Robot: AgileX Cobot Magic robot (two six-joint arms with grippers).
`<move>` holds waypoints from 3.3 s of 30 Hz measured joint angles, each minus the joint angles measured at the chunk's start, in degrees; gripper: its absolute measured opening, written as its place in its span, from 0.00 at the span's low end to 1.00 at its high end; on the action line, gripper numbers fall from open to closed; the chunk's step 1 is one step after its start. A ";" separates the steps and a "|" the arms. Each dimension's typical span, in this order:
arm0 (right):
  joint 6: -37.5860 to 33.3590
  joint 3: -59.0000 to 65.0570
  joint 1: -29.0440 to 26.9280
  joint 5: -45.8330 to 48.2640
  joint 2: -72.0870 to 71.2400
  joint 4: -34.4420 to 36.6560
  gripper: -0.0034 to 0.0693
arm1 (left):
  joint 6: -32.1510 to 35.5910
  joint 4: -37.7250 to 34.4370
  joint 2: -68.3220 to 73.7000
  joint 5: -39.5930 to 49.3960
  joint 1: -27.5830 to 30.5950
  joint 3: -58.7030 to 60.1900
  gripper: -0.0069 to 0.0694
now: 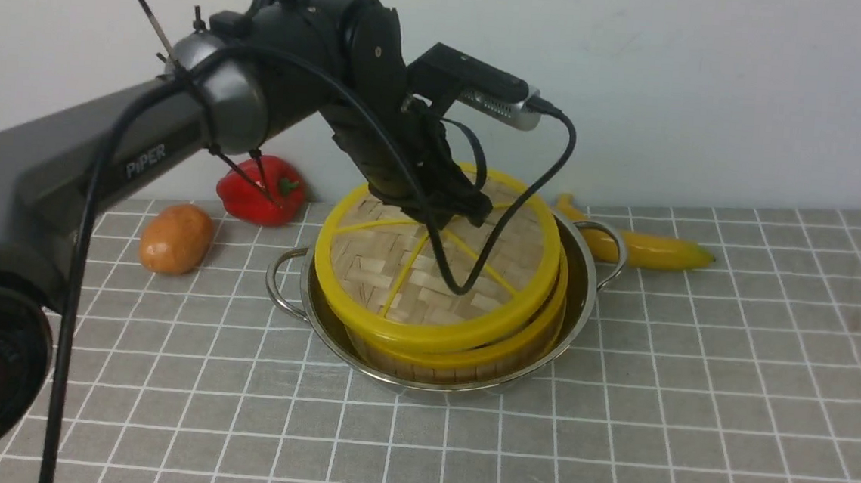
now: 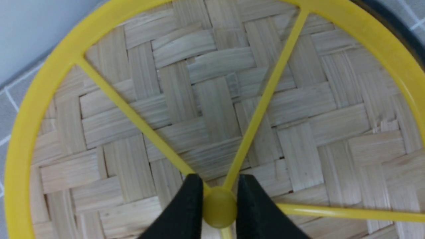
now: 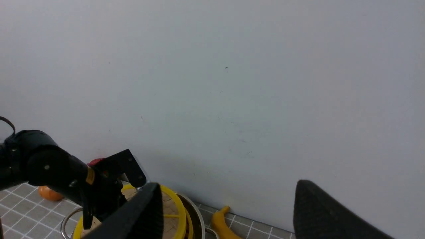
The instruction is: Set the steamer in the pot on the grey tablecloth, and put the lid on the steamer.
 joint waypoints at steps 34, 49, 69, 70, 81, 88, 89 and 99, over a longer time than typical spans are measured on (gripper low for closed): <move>0.00 0.00 0.00 0.00 0.00 0.22 0.75 | -0.15 -2.07 3.36 -2.87 0.00 -0.70 0.24; 0.06 0.00 0.00 0.00 0.00 0.22 0.75 | 0.04 -1.35 3.65 -2.63 0.00 -1.67 0.31; -2.80 7.18 0.00 -0.26 -3.49 -2.90 0.65 | -1.06 8.61 -22.91 15.41 0.05 -25.54 0.52; -2.92 9.36 0.00 -0.26 -4.63 -3.68 0.63 | -1.01 8.63 -25.67 15.41 0.05 -24.39 0.43; 1.38 47.38 0.00 -9.13 -24.06 -11.95 0.31 | -1.06 8.62 -54.85 15.68 0.05 11.16 0.06; 7.85 66.41 0.00 -18.54 -34.20 -13.01 0.27 | -2.44 7.92 -70.46 4.86 0.05 40.54 0.06; 8.12 67.95 0.00 -19.37 -35.23 -13.01 0.27 | -2.62 7.73 -71.70 2.93 0.05 43.19 0.06; 10.99 72.83 0.00 -22.40 -37.36 -12.35 0.28 | -2.70 2.73 -81.89 -17.35 0.05 65.03 0.06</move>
